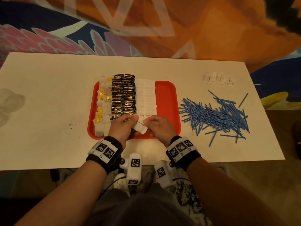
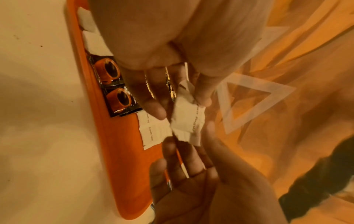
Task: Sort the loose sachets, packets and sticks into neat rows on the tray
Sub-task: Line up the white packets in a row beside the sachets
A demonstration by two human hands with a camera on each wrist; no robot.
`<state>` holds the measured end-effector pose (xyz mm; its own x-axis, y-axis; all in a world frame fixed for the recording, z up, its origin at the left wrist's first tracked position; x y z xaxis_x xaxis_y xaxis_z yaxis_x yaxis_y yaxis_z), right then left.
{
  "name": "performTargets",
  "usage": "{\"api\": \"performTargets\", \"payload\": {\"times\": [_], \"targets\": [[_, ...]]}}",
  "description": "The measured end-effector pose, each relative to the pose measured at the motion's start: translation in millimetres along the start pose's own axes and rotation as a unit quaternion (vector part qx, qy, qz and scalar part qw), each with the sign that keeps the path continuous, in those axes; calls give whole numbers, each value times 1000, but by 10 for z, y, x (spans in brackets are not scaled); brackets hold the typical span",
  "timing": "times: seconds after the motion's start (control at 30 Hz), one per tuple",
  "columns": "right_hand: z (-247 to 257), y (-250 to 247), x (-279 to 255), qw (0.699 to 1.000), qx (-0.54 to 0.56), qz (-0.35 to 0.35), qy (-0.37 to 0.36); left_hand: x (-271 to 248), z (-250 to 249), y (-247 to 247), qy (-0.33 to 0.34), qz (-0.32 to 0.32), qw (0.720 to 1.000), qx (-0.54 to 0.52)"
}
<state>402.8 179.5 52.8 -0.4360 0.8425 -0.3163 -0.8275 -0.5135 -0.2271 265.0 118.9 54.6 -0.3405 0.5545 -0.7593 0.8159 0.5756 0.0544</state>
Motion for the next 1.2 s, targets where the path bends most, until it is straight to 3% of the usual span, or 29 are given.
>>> {"api": "performTargets", "payload": {"times": [0.17, 0.4, 0.53, 0.7, 0.93, 1.0, 1.13, 1.2], "targets": [[-202, 34, 45, 999, 12, 0, 29, 104, 31, -44, -9, -32, 999, -15], [-603, -218, 513, 969, -237, 19, 61, 180, 54, -332, 1, -48, 999, -5], [-690, -170, 761, 969, -229, 11, 89, 181, 108, -540, -5, -57, 998, -1], [-695, 50, 1011, 962, -261, 39, 67, 167, 152, -795, -10, -80, 997, -8], [-749, 129, 1030, 958, -276, -39, 71, 194, 210, -1018, -15, -101, 995, -2], [-711, 141, 1016, 953, -297, -43, 40, 195, 215, -1031, -15, -101, 995, -3], [-542, 299, 1018, 928, -359, 13, -103, 198, 217, -1056, -11, -101, 995, 2], [-538, 376, 1027, 916, -379, 43, -121, 193, 210, -1073, -7, -99, 995, 7]]}}
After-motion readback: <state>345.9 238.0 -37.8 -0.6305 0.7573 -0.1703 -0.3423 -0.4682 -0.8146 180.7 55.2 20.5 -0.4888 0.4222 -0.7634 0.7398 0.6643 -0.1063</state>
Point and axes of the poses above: each hand's wrist, its own x-axis towards the middle knuckle, its own y-axis out of the palm, z = x × y, the point moved 4 cm from there along x, towards the middle knuckle, and after that the axes turned 10 degrees about -y, right-handed, at the moved point
